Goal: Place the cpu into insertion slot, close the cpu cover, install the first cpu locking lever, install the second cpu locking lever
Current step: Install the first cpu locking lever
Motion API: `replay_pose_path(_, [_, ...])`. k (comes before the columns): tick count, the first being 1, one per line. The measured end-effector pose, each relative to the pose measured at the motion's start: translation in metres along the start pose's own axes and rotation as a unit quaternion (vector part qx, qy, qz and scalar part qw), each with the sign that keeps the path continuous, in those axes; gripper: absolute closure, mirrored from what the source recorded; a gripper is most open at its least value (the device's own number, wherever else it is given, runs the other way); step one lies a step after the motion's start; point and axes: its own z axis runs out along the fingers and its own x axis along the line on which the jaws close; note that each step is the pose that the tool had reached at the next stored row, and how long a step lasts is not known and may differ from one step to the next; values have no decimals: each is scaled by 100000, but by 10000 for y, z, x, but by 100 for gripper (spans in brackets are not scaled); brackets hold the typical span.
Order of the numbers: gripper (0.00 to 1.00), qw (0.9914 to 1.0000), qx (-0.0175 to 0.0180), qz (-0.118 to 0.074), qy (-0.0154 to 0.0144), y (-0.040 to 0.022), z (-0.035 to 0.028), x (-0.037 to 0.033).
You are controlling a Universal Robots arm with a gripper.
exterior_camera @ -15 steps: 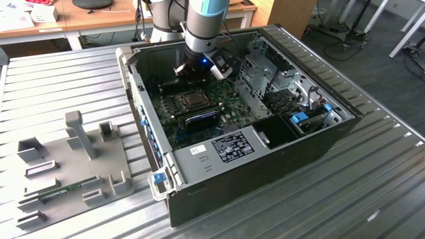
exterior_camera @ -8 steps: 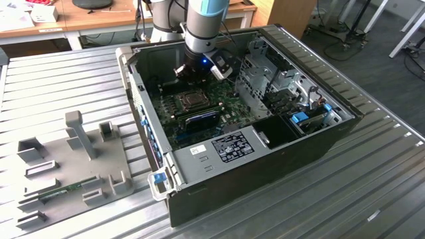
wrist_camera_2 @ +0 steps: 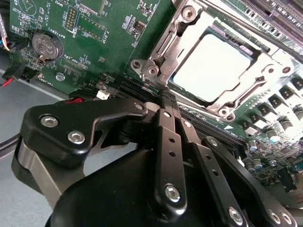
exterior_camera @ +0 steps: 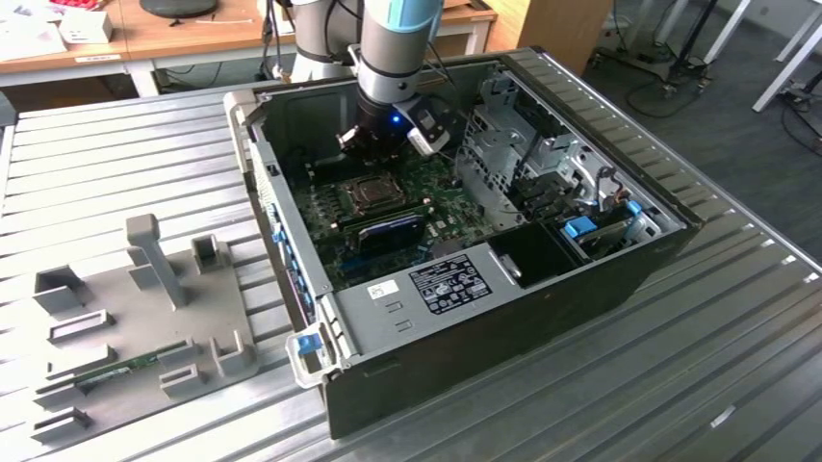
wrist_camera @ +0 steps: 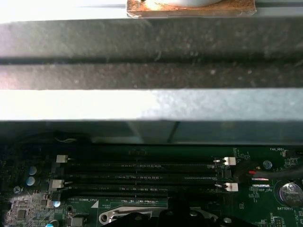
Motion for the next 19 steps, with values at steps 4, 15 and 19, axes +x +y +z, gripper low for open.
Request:
replay_pose_path(4, [90, 100000, -11, 0, -11, 4, -15, -1])
replay_pose_path(15, [90, 100000, -10, -26, -118, 28, -125, 12])
replay_pose_path(19, [90, 100000, 3, -36, -175, 25, -119, 64])
